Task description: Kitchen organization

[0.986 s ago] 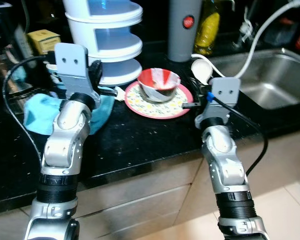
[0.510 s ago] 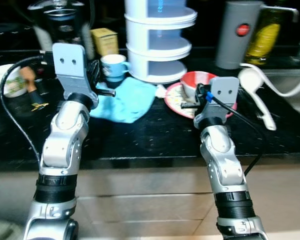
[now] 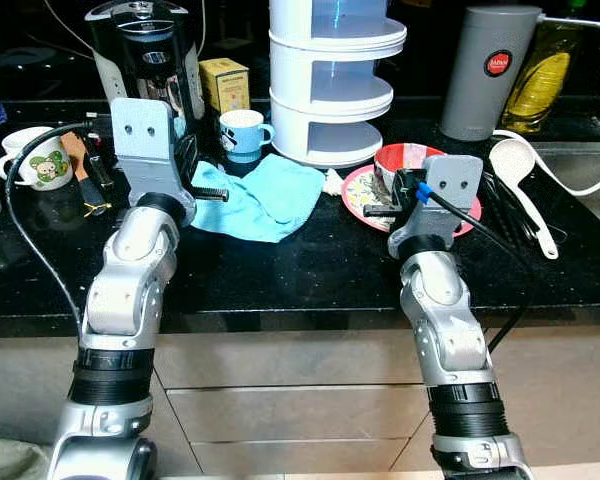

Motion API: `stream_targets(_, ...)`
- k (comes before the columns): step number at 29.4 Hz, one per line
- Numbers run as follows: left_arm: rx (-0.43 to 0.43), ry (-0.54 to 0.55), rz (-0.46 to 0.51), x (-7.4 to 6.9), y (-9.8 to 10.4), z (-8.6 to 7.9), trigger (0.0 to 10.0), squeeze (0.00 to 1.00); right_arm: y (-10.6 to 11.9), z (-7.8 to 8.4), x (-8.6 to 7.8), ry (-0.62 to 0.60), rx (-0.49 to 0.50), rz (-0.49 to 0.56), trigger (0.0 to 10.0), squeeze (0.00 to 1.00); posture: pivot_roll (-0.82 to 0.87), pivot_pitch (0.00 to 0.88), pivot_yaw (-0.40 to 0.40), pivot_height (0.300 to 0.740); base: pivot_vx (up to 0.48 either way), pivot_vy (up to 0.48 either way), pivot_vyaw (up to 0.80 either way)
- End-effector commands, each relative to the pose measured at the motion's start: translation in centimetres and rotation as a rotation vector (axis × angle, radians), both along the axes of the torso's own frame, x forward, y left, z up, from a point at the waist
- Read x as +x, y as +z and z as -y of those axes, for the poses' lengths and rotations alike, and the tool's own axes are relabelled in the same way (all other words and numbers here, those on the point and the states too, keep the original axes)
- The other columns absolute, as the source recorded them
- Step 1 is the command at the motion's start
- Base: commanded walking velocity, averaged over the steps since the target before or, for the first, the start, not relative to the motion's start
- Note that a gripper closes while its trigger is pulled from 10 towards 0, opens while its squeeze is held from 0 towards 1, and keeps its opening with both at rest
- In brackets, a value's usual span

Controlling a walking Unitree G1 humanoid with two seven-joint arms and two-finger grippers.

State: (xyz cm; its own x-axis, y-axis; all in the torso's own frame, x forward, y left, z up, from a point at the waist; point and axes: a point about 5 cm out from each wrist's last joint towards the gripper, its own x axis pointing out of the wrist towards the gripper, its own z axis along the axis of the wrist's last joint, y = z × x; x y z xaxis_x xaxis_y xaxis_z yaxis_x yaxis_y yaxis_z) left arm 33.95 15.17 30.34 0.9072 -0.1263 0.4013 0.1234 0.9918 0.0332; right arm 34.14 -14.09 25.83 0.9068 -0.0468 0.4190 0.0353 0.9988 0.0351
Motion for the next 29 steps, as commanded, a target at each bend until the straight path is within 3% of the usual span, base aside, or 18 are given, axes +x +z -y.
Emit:
stream_targets(1, 0.004, 0.021, -0.038, 0.21, -0.80, -0.37, 10.0, 0.00, -0.40, 0.10, 0.11, 0.001, 0.016, -0.024, 10.0, 0.00, -0.03, 0.084, 0.008, 0.740, 0.000, 0.000, 0.00)
stream_targets(13, -0.045, 0.018, -0.069, 0.39, -1.14, -0.53, 10.0, 0.00, -0.40, -0.02, 0.11, 0.012, 0.022, -0.024, 10.0, 0.00, -0.03, 0.085, 0.008, 0.740, 0.000, 0.000, 0.00)
stream_targets(29, -0.030, 0.013, -0.071, 0.36, -1.37, -0.42, 10.0, 0.00, -0.45, -0.09, 0.02, 0.009, 0.008, -0.015, 10.0, 0.00, -0.03, 0.088, 0.008, 0.740, 0.000, 0.000, 0.00)
